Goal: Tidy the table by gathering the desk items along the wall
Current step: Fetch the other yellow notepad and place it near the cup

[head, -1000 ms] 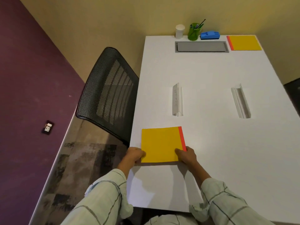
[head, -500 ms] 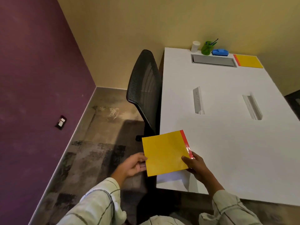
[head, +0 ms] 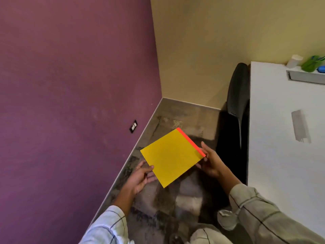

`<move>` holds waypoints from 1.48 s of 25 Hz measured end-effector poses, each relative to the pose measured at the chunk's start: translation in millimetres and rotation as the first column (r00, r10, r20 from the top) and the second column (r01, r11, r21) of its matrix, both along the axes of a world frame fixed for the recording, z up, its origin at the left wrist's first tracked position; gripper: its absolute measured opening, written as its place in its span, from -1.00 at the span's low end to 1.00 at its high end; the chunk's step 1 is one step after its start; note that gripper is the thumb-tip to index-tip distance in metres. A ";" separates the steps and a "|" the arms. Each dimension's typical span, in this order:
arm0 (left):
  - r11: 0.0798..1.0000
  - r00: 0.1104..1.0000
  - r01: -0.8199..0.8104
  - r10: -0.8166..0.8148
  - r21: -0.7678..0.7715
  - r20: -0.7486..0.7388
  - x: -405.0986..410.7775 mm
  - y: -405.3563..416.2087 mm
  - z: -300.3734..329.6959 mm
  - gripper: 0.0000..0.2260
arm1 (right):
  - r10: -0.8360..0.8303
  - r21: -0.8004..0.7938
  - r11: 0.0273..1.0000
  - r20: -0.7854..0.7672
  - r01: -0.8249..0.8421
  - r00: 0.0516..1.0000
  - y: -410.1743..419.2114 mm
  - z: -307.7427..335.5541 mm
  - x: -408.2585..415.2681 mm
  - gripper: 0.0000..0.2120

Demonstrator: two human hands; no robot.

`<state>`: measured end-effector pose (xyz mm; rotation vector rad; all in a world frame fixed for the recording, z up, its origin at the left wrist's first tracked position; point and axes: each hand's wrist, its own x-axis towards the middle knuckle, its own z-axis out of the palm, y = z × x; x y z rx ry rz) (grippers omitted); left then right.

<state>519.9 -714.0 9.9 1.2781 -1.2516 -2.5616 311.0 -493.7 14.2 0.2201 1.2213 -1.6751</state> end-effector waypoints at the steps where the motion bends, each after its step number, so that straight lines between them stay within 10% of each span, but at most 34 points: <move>1: 0.999 1.000 -0.031 0.031 -0.031 -0.001 7.1 -15.9 2.8 -0.70 | 0.002 -0.023 1.000 0.040 -0.001 0.999 -20.9 4.7 -2.7 -0.49; 14: 0.957 0.984 -0.168 0.177 -0.237 0.016 -52.1 -209.8 42.3 -0.76 | 0.093 -0.303 0.953 0.245 -0.015 0.965 -221.8 19.4 -96.4 -0.11; 22: 0.941 0.990 0.014 0.034 -0.337 0.136 -244.0 -311.4 45.1 -0.81 | -0.029 -0.049 0.998 0.022 0.030 0.999 -307.6 32.1 -237.2 -0.70; 37: 0.791 0.918 0.377 -0.389 -0.482 0.079 -689.7 -323.7 46.8 -0.74 | -0.570 0.058 0.810 -0.152 0.583 0.807 -280.5 38.8 -532.5 -0.82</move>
